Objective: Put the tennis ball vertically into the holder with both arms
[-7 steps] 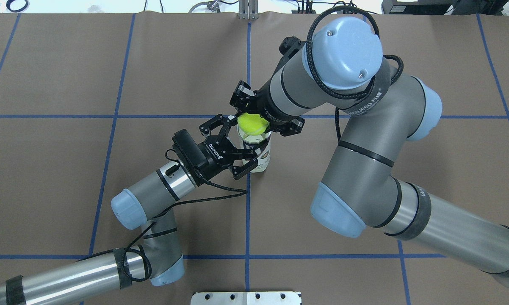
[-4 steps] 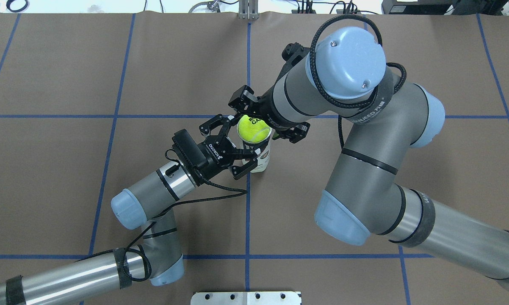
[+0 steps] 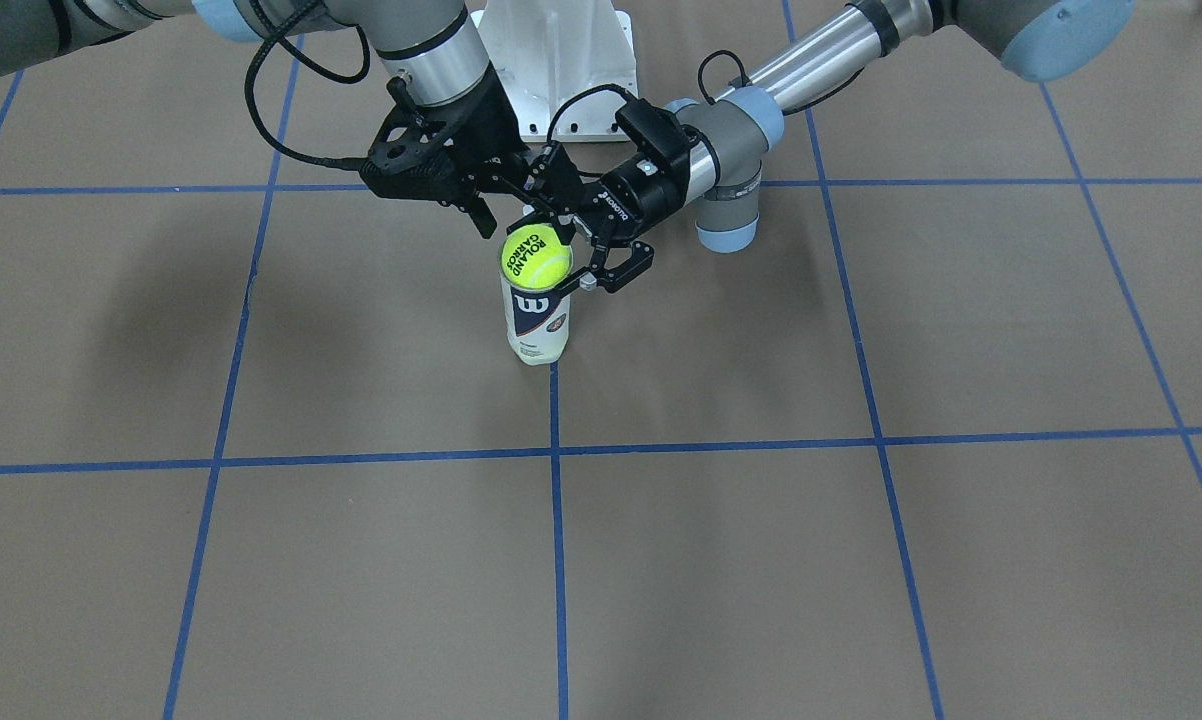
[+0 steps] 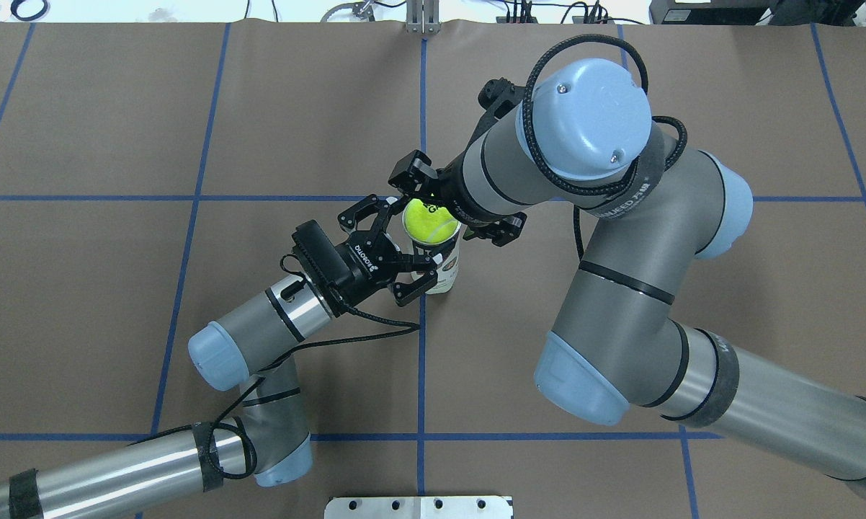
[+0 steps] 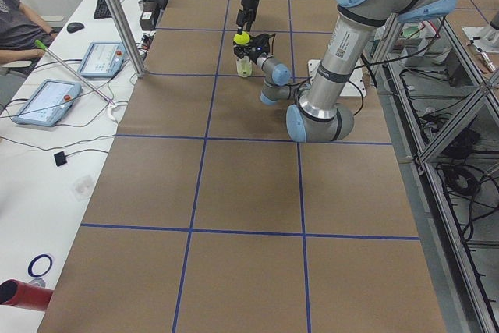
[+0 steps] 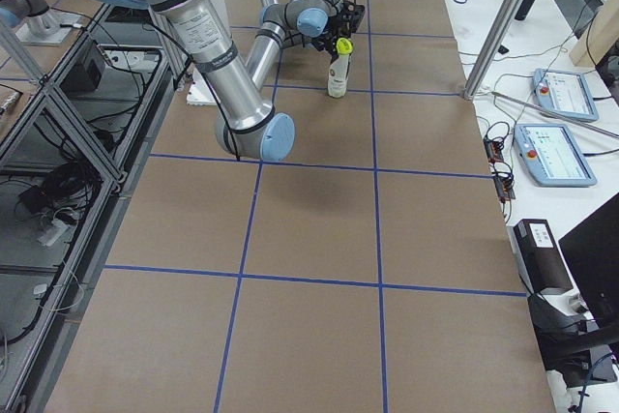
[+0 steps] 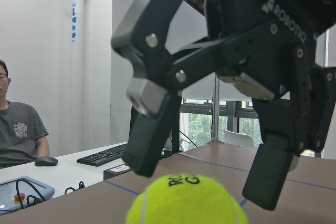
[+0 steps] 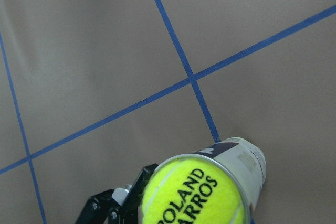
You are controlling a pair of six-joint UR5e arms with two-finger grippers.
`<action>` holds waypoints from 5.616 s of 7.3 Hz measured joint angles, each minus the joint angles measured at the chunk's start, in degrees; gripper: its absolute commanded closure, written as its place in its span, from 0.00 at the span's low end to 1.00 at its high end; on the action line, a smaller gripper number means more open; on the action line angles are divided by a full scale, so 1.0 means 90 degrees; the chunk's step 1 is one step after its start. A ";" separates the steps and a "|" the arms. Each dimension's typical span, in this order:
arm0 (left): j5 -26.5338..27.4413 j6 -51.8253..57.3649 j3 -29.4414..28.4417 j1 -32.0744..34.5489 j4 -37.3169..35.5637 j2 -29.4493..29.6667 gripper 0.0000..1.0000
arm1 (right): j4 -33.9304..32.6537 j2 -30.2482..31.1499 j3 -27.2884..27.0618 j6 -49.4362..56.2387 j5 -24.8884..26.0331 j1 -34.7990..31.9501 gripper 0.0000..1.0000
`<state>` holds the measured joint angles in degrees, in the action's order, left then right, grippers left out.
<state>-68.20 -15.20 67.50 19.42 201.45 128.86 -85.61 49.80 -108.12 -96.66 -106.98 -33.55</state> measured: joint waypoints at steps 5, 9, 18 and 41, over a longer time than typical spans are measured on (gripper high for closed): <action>0.0000 0.0000 0.0007 0.0000 0.0000 0.0011 0.02 | 0.0000 0.0225 -0.0282 0.0071 -0.0049 -0.0048 0.00; -0.0009 -0.0020 0.0139 0.0000 0.0006 -0.0028 0.01 | 0.0002 0.0233 -0.0300 0.0078 -0.0058 -0.0062 0.00; -0.0001 -0.0039 0.0517 0.0000 -0.0002 -0.0398 0.01 | 0.0579 -0.0237 0.0323 0.0004 0.0306 -0.0027 0.00; -0.6035 -0.3465 0.2574 0.5797 -0.7729 -0.3685 0.01 | 0.0723 0.3350 0.1095 0.7384 -0.2234 -0.4355 0.00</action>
<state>-122.52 -46.39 90.67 71.59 131.89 95.70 -79.10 79.95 -98.27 -30.21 -127.09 -72.74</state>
